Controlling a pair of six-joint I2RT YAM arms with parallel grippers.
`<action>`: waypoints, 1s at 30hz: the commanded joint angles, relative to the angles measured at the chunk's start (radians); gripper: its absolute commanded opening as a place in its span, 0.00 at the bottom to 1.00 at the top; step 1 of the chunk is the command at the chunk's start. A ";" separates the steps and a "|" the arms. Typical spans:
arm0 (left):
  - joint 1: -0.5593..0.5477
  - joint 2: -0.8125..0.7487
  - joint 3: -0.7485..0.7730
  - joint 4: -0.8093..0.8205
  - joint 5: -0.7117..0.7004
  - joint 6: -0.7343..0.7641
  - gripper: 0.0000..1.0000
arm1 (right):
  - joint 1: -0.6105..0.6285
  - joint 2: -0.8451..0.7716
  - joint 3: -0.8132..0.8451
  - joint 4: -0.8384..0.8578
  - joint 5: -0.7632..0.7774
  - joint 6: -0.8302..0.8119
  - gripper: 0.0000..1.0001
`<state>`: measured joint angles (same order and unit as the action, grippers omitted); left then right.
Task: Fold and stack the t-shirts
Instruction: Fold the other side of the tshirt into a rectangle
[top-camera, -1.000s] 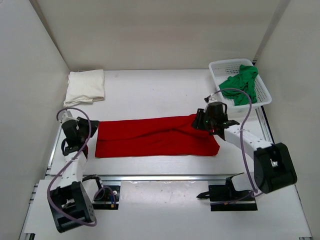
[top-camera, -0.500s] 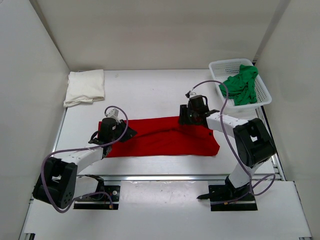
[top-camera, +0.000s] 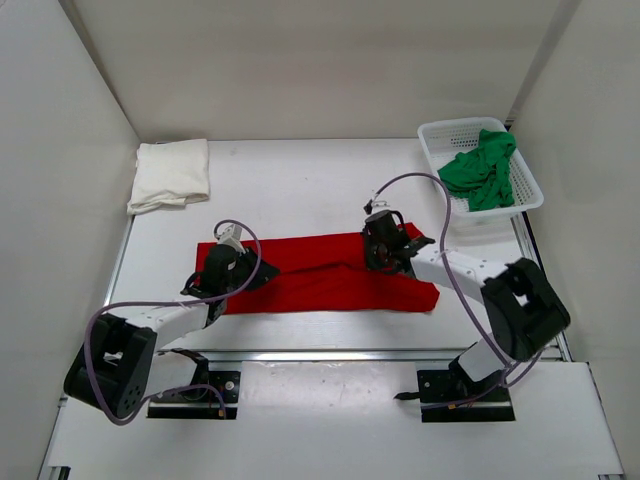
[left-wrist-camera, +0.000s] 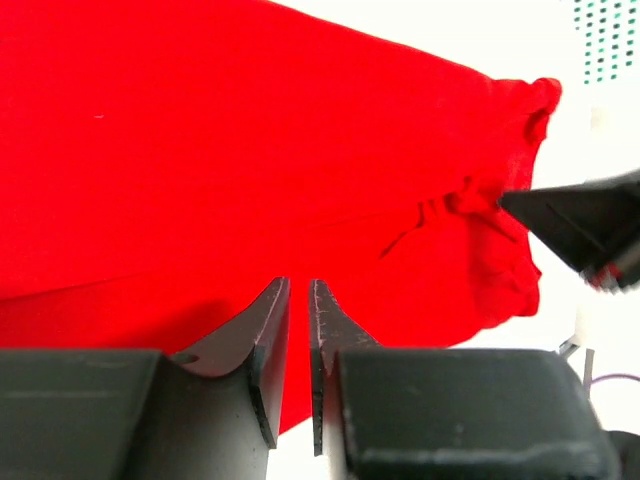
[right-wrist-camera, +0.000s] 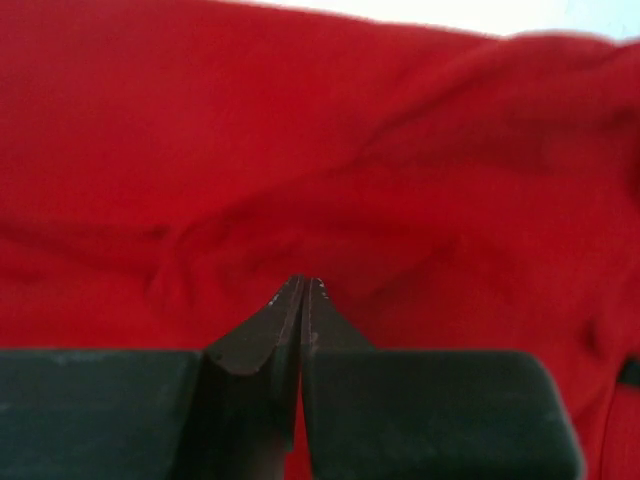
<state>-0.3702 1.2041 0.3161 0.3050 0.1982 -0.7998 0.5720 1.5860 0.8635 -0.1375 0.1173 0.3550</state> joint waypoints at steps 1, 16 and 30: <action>-0.026 0.006 -0.008 0.074 0.013 -0.019 0.24 | 0.049 -0.115 -0.033 -0.053 0.100 0.058 0.00; -0.052 -0.003 -0.020 0.115 0.029 -0.041 0.24 | -0.021 -0.170 -0.070 -0.024 -0.051 0.070 0.30; -0.131 0.031 -0.038 0.135 0.017 -0.050 0.25 | -0.066 -0.021 -0.015 0.107 -0.205 0.055 0.40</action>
<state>-0.4778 1.2243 0.2737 0.4034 0.2173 -0.8433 0.5037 1.5566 0.8017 -0.0986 -0.0570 0.4183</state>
